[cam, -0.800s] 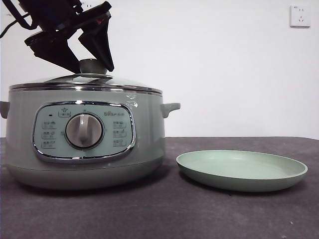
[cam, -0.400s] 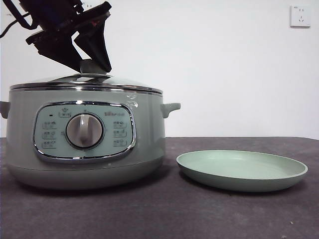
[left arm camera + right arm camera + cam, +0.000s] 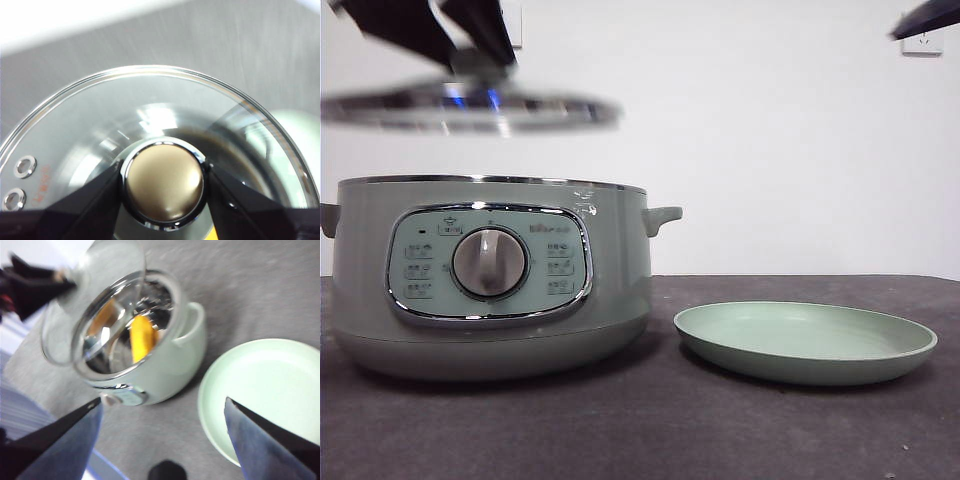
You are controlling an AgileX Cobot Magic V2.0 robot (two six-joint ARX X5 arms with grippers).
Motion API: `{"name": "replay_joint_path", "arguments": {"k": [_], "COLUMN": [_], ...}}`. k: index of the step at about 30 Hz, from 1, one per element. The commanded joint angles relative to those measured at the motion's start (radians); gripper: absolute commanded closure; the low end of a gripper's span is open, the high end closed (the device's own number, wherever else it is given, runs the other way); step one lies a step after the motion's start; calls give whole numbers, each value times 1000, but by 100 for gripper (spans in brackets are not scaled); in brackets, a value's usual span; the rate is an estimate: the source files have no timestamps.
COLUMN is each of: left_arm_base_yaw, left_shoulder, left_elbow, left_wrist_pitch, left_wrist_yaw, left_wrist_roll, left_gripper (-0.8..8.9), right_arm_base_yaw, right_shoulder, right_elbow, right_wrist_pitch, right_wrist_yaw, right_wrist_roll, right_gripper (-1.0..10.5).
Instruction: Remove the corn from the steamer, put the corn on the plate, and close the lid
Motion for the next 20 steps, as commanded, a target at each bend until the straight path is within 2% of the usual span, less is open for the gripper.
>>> {"name": "replay_joint_path", "arguments": {"k": [1, 6, 11, 15, 20], "left_arm_base_yaw": [0, 0, 0, 0, 0], "left_shoulder": [-102, -261, -406, -501, -571], "left_elbow": [13, 13, 13, 13, 13], "left_wrist_pitch": [4, -92, -187, -233, -256], "left_wrist_yaw": [-24, -118, -249, -276, -300], "left_wrist_roll": [14, 20, 20, 20, 19], "left_gripper": [822, 822, 822, 822, 822], "right_arm_base_yaw": [73, 206, 325, 402, 482], "right_shoulder": [57, 203, 405, 583, 793], "right_elbow": [6, 52, 195, 361, 599], "right_wrist_pitch": [32, 104, 95, 53, -33], "right_wrist_yaw": [-3, 21, 78, 89, 207], "right_wrist_roll": [24, 28, 9, -27, -93], "right_gripper": [541, 540, 541, 541, 542]}}
